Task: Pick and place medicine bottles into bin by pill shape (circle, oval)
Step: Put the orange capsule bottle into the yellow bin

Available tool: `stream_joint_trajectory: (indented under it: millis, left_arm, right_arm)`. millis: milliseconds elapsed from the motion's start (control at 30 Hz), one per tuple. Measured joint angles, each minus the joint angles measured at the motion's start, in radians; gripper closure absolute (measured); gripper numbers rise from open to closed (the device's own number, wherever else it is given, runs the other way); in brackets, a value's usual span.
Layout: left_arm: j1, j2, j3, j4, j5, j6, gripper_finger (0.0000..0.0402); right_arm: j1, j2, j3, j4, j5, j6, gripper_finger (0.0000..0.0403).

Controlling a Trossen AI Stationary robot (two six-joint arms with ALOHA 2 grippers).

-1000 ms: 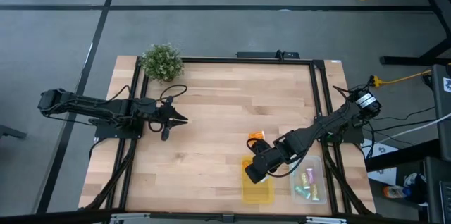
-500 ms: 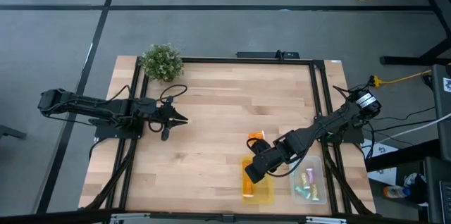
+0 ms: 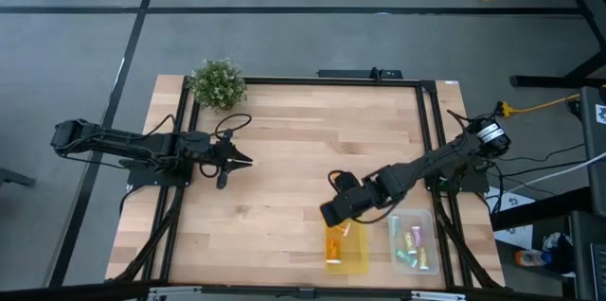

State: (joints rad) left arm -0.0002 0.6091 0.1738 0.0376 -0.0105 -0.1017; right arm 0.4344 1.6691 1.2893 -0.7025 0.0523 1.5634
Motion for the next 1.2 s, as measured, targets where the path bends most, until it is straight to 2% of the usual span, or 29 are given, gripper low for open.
stream_joint_trajectory:
  millis: [233, 333, 467, 567, 667, 967, 1200]
  left_arm:
    - [0.000, 0.000, 0.000, 0.000, 0.000, 0.000, 0.0351]
    - [0.000, 0.000, 0.000, 0.000, 0.000, 0.000, 0.0351]
    - [0.000, 0.000, 0.000, 0.000, 0.000, 0.000, 0.0351]
    - [0.000, 0.000, 0.000, 0.000, 0.000, 0.000, 0.0351]
    - [0.000, 0.000, 0.000, 0.000, 0.000, 0.000, 0.0351]
    - [0.000, 0.000, 0.000, 0.000, 0.000, 0.000, 0.0351]
    - [0.000, 0.000, 0.000, 0.000, 0.000, 0.000, 0.0351]
  right_arm:
    - [-0.081, 0.000, 0.077, -0.067, 0.002, -0.194, 0.0139]
    - [-0.112, 0.000, 0.112, -0.207, 0.002, -0.234, 0.0139]
    - [-0.140, 0.000, 0.135, -0.415, 0.002, -0.212, 0.0139]
    - [-0.145, 0.000, 0.128, -0.493, 0.024, -0.212, 0.0139]
    - [-0.145, 0.000, 0.111, -0.486, 0.060, -0.268, 0.0139]
    - [-0.187, 0.004, 0.110, -0.423, 0.060, -0.589, 0.0139]
    - [-0.257, 0.068, 0.108, -0.406, 0.002, -0.908, 0.0139]
